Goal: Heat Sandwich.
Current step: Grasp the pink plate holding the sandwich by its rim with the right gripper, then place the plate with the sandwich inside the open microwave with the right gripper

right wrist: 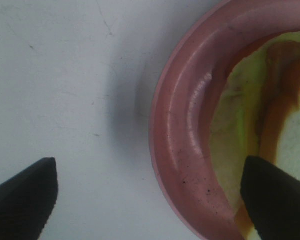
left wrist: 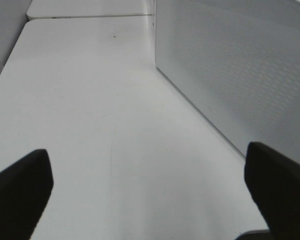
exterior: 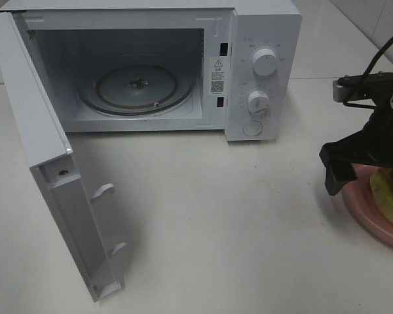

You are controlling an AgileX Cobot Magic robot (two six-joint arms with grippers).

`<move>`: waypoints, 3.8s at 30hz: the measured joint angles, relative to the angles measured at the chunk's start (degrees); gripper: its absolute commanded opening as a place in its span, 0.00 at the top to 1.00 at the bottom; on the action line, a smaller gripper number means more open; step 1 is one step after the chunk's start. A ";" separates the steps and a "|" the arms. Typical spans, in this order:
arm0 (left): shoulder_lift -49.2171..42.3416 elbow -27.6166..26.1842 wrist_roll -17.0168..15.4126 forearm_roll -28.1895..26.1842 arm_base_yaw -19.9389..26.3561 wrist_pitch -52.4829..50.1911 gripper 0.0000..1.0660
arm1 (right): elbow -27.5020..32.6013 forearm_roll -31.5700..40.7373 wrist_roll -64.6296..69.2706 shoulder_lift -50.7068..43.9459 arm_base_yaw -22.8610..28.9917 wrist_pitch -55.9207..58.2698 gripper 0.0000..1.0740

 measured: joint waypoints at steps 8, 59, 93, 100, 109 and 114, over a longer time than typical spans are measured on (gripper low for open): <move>0.00 0.00 0.00 0.00 0.00 0.00 0.07 | 0.00 -1.09 0.00 5.90 0.00 -2.98 0.15; 0.00 0.00 0.00 0.00 0.00 0.00 0.07 | -0.06 -4.64 0.06 14.44 -0.11 -7.10 1.00; 0.00 0.00 0.00 0.00 0.00 0.00 0.07 | -0.06 -17.42 10.60 10.20 9.17 4.41 1.00; 0.00 0.00 0.00 0.00 0.00 0.00 0.07 | -0.06 -17.70 10.60 7.39 12.03 8.42 1.00; 0.00 0.00 0.00 0.00 0.00 0.00 0.07 | 2.98 -17.65 10.54 3.04 16.50 9.63 1.00; 0.00 0.00 0.00 0.00 0.00 0.00 0.07 | 5.16 -17.42 10.54 0.00 19.02 10.49 1.00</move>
